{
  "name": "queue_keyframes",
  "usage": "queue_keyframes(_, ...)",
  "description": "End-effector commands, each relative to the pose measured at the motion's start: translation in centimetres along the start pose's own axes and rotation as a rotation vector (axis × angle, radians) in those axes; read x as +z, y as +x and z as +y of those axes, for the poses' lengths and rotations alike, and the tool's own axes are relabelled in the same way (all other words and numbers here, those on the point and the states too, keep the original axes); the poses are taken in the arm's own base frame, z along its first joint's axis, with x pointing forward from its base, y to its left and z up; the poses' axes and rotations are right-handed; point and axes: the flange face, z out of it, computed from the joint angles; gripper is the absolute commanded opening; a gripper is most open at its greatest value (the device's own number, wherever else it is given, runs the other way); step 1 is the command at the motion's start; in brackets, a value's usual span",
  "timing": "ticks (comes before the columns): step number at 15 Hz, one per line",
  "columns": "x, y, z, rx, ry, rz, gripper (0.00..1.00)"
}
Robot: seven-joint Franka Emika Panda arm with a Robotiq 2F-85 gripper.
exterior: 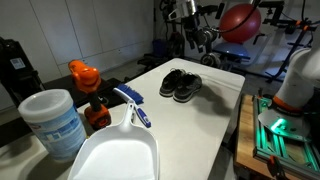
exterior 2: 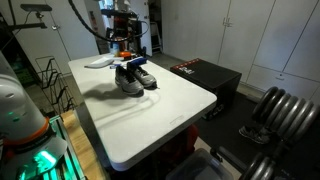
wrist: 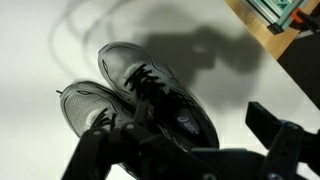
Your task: Turn the sneakers to the right
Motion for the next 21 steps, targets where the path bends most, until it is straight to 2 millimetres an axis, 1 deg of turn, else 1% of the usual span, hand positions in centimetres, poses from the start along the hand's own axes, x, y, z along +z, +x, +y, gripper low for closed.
queue_keyframes(1,-0.1,0.7,0.5,0.199,0.013,-0.015,1.0)
queue_keyframes(8,-0.8,1.2,0.6,0.56,0.074,0.053,1.0)
queue_keyframes(10,-1.0,1.4,0.5,0.62,0.068,0.091,1.0)
queue_keyframes(12,-1.2,1.8,0.5,0.654,0.02,0.144,1.0)
queue_keyframes(17,-1.7,2.5,0.6,0.649,-0.018,0.241,1.0)
queue_keyframes(18,-1.7,2.6,0.6,0.631,-0.017,0.245,1.0)
queue_keyframes(19,-2.2,2.8,1.1,0.633,0.003,0.228,1.0)
queue_keyframes(21,-2.3,2.8,1.1,0.633,0.003,0.232,1.0)
